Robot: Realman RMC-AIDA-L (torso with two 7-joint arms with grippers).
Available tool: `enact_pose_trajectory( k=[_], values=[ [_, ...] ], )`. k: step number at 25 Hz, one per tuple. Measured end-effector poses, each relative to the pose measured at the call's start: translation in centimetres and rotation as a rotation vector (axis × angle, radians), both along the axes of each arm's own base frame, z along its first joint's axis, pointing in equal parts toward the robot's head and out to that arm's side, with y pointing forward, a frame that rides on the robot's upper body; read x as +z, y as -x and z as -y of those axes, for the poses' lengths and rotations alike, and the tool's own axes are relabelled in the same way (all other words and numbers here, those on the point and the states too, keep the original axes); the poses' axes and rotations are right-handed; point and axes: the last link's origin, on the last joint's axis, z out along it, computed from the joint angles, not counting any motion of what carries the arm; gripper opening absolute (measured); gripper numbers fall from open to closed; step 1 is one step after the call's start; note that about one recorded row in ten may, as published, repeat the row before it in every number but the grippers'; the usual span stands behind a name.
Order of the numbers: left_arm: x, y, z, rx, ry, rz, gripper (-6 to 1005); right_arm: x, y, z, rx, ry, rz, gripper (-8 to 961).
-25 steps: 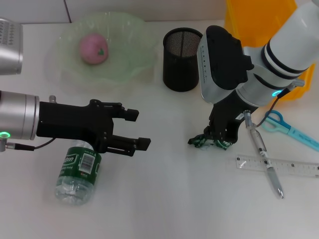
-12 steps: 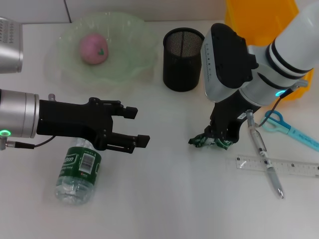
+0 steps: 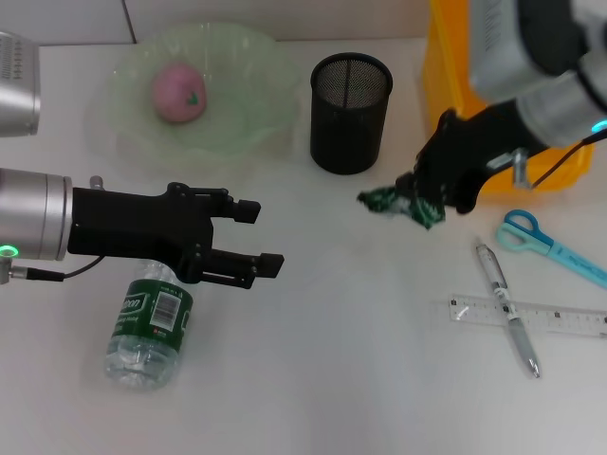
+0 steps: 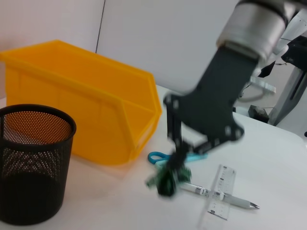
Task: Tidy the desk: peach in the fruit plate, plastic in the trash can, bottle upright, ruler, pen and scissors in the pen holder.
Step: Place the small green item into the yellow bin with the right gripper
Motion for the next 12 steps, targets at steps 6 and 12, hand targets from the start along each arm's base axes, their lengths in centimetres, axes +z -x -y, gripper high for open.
enact_pose_trajectory(
  k=[6,12],
  values=[
    [0.0,0.0,0.0,0.000,0.001,-0.001,821,8.8,-0.8,-1.5,-0.119,-0.307,-0.335,24],
    [0.1,-0.1,-0.1,0.005,0.000,0.000,820,12.7,-5.3,-4.5,-0.281,-0.648,-0.517,34]
  ],
)
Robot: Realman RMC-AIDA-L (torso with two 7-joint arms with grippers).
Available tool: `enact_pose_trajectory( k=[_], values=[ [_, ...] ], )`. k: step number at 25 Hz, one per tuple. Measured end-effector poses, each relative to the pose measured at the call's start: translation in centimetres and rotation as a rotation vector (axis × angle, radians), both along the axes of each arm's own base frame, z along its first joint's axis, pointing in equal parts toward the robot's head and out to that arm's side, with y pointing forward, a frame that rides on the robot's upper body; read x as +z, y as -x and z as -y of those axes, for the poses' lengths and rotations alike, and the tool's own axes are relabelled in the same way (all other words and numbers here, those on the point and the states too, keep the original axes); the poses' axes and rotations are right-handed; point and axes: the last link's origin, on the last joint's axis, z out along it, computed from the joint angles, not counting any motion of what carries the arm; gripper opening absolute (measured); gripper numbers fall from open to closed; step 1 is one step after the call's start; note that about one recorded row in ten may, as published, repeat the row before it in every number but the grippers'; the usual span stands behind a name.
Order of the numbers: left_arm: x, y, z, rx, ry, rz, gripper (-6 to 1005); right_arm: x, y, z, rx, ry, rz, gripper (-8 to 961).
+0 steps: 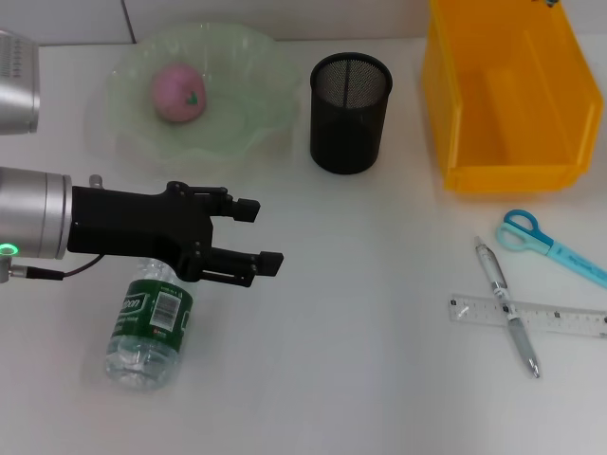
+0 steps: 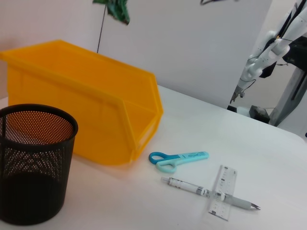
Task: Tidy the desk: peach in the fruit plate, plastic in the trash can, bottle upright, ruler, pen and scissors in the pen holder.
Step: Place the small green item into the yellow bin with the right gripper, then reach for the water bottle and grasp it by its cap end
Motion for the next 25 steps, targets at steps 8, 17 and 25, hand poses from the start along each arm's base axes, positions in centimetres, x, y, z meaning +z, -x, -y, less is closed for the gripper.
enact_pose_trajectory(
  k=[8,17,25],
  values=[
    [0.0,-0.3,-0.2,0.000,0.003,0.001,819,-3.3,-3.4,-2.0,-0.110,-0.002,-0.040,46],
    [0.3,-0.4,-0.4,0.035,0.009,0.011,818,-4.0,-3.1,-1.0,-0.064,0.058,-0.097,215],
    [3.1,-1.2,-1.4,0.205,0.008,-0.046,817,-3.0,-3.7,7.0,0.208,0.361,-0.278,559]
  ],
)
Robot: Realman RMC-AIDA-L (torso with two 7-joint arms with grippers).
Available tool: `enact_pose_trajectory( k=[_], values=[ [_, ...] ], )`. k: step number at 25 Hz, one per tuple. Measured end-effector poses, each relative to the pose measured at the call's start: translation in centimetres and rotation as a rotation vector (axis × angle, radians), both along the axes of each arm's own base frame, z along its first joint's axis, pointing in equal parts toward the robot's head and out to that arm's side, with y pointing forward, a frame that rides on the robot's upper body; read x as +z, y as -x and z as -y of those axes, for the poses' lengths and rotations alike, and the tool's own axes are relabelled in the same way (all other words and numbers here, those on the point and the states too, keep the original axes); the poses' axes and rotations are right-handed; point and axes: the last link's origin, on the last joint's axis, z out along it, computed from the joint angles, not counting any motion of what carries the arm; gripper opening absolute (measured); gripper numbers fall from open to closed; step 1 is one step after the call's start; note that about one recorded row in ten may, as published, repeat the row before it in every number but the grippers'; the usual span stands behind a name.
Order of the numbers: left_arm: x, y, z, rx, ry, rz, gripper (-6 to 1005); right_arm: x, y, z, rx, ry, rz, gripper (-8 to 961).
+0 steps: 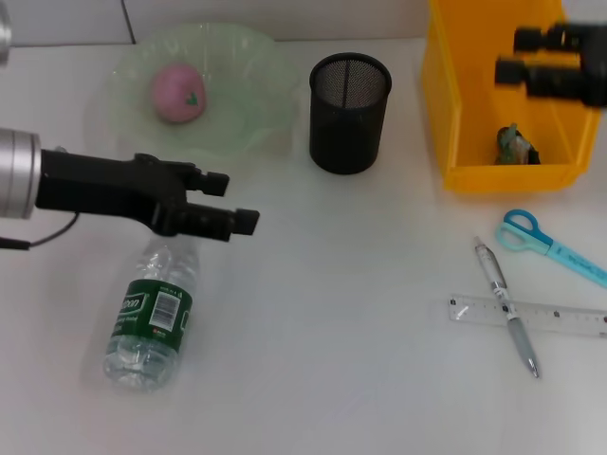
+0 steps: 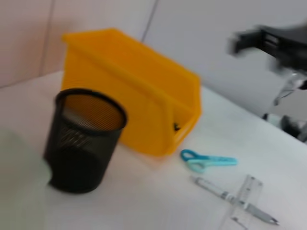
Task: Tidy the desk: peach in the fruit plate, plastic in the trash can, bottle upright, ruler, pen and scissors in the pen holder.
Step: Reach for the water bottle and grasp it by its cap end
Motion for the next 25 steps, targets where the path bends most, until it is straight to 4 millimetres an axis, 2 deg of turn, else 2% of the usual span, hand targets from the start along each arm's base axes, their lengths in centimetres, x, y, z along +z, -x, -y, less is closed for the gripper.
enact_pose_trajectory(
  k=[4,7,10,13,15,17,23,25],
  values=[
    [1.8,-1.5,-0.9,0.113,-0.014,-0.076,817,-2.3,-2.2,4.8,0.119,0.129,-0.012,715],
    [2.3,-2.8,-1.9,0.196,-0.017,-0.134,817,-4.9,-4.2,7.1,0.113,0.177,-0.027,722],
    [1.8,-3.8,-3.2,0.289,-0.019,-0.203,816,-7.3,-5.5,8.7,0.103,0.211,-0.069,728],
    [0.6,-4.2,-4.7,0.377,-0.030,-0.330,816,-8.9,-5.8,9.4,0.094,0.233,-0.101,735],
    [0.6,-4.2,-4.7,0.377,-0.030,-0.330,816,-9.5,-5.8,9.6,0.094,0.237,-0.103,739],
    [-0.9,-3.6,-5.9,0.453,-0.046,-0.480,815,-9.9,-5.9,9.7,0.089,0.232,-0.099,739],
    [-1.4,-3.2,-5.9,0.480,-0.039,-0.502,815,-10.5,-6.1,9.8,0.074,0.228,-0.100,739],
    [-2.3,-1.4,-6.0,0.553,-0.054,-0.495,815,-10.7,-6.0,9.8,0.076,0.231,-0.105,739]
  ],
)
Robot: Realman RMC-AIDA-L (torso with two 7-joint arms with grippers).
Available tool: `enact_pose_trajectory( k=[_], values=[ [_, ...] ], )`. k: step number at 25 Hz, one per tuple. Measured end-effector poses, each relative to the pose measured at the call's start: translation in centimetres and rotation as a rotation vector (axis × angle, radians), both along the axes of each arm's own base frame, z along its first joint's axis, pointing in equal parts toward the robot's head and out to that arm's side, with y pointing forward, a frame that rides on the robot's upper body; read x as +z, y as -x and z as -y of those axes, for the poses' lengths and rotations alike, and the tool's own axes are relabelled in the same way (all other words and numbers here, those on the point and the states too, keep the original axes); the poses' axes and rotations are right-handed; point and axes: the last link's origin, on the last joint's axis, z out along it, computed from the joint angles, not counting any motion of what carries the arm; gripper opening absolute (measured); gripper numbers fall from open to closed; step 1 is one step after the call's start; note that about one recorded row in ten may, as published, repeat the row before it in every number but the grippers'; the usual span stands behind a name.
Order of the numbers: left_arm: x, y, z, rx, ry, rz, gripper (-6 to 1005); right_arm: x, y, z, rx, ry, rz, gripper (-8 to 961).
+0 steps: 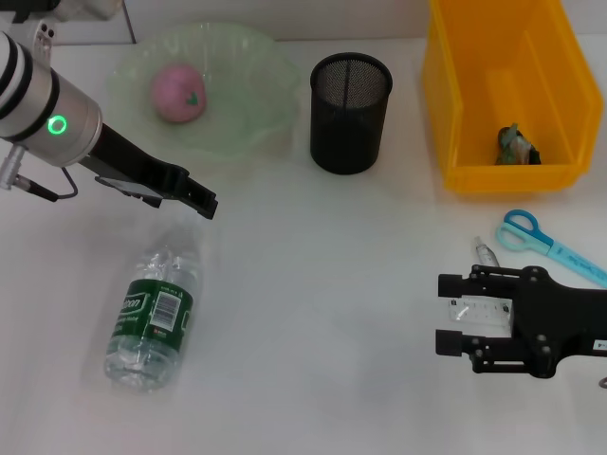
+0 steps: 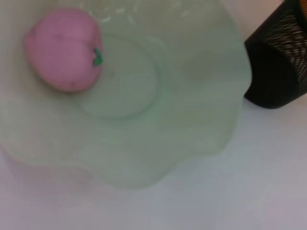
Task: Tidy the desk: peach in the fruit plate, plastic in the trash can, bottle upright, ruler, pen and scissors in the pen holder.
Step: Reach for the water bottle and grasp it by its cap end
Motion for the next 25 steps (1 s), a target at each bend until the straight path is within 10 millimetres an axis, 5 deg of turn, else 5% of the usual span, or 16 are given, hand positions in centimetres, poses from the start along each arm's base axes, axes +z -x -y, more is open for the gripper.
enact_pose_trajectory(
  k=[22,25],
  values=[
    [-2.9,1.4,0.1,-0.009,-0.010,-0.073,812,-0.9,0.5,-0.5,-0.003,-0.007,0.003,738],
    [-3.1,1.3,0.3,-0.027,0.002,-0.087,739,-1.0,0.4,-0.5,-0.009,-0.008,0.006,738]
  ],
)
